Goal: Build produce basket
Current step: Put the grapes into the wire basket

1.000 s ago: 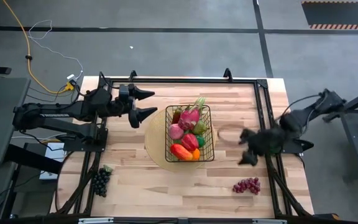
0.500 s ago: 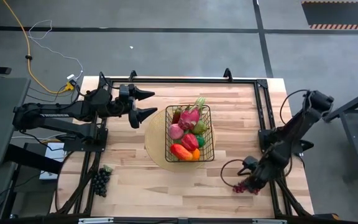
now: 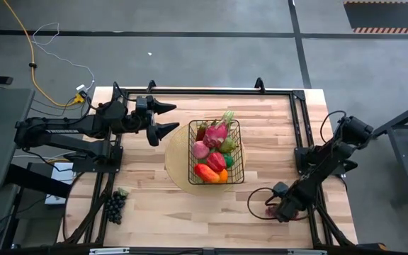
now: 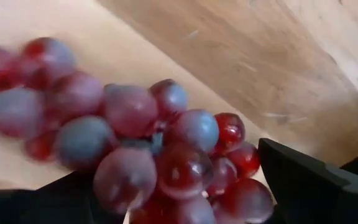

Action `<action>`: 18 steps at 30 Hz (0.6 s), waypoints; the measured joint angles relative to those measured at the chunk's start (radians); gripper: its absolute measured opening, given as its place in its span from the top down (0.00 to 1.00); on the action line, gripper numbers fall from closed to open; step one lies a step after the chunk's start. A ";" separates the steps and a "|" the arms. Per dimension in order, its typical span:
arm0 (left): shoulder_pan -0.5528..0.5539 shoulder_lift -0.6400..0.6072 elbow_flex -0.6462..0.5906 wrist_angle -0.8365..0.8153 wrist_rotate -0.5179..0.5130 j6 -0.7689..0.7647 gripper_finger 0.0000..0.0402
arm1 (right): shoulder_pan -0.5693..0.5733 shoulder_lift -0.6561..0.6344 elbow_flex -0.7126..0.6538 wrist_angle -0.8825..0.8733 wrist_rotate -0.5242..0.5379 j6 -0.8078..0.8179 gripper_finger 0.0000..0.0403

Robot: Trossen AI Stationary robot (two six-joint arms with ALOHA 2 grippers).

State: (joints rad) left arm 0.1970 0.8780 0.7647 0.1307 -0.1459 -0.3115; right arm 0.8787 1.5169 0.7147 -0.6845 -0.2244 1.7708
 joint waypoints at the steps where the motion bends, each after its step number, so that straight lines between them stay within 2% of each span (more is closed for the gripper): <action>1: 0.000 0.000 0.000 0.000 0.000 0.000 0.00 | 0.000 0.013 0.000 -0.001 -0.004 -0.003 0.22; 11: 0.000 0.000 0.000 0.000 0.000 0.000 0.01 | -0.001 0.044 0.002 -0.013 -0.009 -0.006 0.23; 18: 0.000 0.000 0.000 -0.003 0.000 0.000 0.00 | -0.001 0.045 0.002 -0.014 -0.004 -0.026 0.36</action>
State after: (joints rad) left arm 0.1970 0.8780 0.7647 0.1276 -0.1459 -0.3111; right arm 0.8776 1.5623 0.7166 -0.6987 -0.2279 1.7451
